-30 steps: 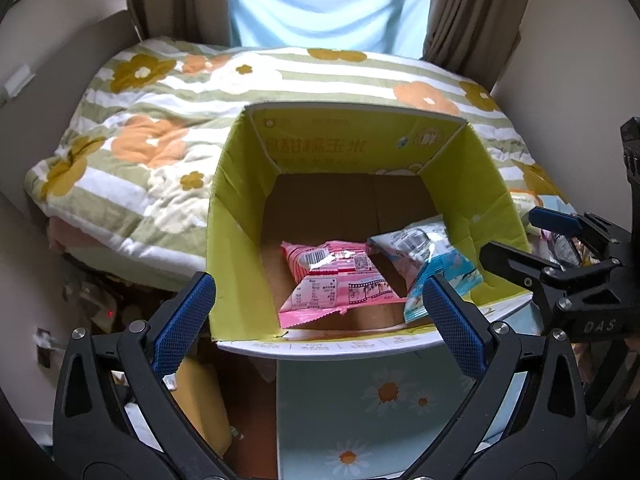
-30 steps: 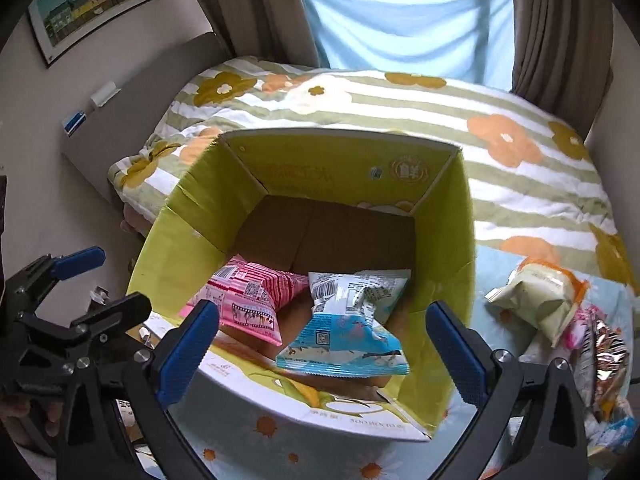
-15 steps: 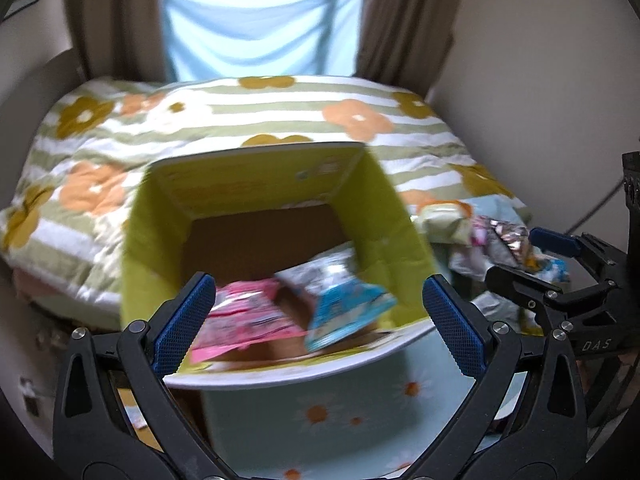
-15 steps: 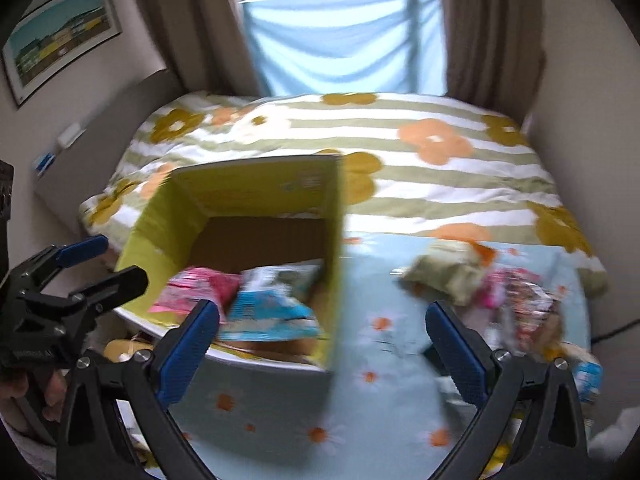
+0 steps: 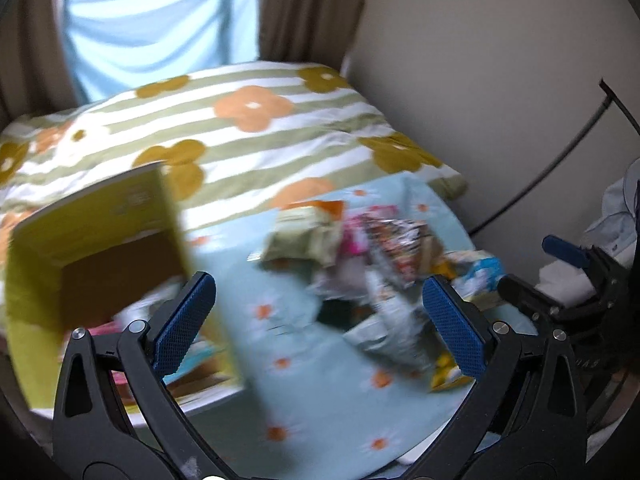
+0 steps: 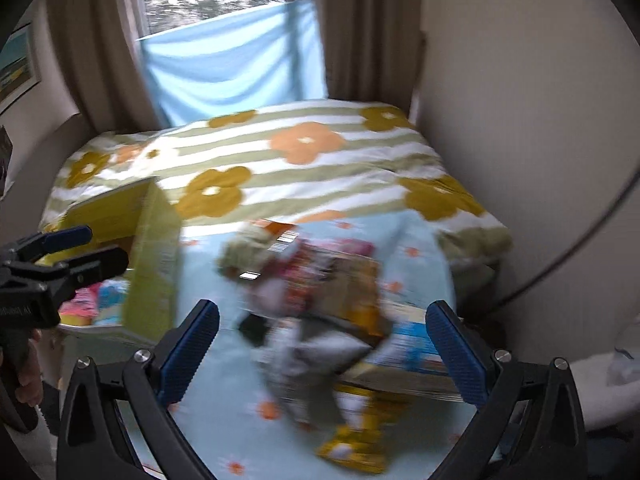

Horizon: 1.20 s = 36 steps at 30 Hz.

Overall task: Organize snacks
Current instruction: 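Withdraw both grippers from the box back toward the snack pile, then grasp the TATRE bag with left gripper while right grasps blue-white chip bag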

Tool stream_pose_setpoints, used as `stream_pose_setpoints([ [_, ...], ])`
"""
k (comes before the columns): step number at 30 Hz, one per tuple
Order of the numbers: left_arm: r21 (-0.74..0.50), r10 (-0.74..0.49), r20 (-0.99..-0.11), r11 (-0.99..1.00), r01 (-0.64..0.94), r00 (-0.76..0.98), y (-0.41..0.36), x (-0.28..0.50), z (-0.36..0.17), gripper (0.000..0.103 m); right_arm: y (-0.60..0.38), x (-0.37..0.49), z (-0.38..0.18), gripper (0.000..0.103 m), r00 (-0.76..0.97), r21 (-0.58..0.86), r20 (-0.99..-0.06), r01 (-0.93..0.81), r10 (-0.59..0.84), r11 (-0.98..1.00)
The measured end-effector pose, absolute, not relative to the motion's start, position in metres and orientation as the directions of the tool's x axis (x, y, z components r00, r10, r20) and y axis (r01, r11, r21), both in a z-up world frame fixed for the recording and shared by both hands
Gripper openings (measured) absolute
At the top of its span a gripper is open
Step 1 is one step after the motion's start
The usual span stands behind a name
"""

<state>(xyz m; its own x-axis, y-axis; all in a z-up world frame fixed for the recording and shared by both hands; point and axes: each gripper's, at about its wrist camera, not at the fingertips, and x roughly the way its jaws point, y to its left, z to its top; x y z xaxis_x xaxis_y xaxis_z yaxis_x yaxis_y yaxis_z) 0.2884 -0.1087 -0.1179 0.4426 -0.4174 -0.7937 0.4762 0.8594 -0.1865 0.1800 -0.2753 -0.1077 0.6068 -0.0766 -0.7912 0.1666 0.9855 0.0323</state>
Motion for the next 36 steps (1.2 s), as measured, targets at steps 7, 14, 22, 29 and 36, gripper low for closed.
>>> stream_pose_setpoints([
  [7,-0.192,-0.404,-0.836,0.850,0.490,0.372,-0.215,0.305,-0.147,0.103,-0.351,0.165,-0.135,0.103,0.553,0.058,-0.828,0.252,-0.095,0.966],
  [14,-0.149,-0.303,-0.902,0.888,0.436,0.308,-0.286,0.329,-0.195,0.103,-0.384,0.169,-0.172,0.103,0.497,0.127,-0.867,0.242,-0.011,0.962],
  [22,-0.041,-0.161,-0.941,0.927,0.372,0.298,-0.310,0.344,-0.241,0.103,-0.384,0.187,-0.202,0.103,0.463,0.201,-0.882,0.201,0.088,0.959],
  [29,-0.040,-0.133,-0.959,0.937,0.348,0.248,-0.310,0.351,-0.268,0.103,-0.380,0.198,-0.221,0.103,0.430,0.220,-0.894,0.176,0.126,0.959],
  [36,-0.094,-0.170,-0.967,0.931,0.354,0.192,-0.303,0.348,-0.286,0.083,-0.380,0.204,-0.229,0.103,0.420,0.234,-0.896,0.168,0.146,0.957],
])
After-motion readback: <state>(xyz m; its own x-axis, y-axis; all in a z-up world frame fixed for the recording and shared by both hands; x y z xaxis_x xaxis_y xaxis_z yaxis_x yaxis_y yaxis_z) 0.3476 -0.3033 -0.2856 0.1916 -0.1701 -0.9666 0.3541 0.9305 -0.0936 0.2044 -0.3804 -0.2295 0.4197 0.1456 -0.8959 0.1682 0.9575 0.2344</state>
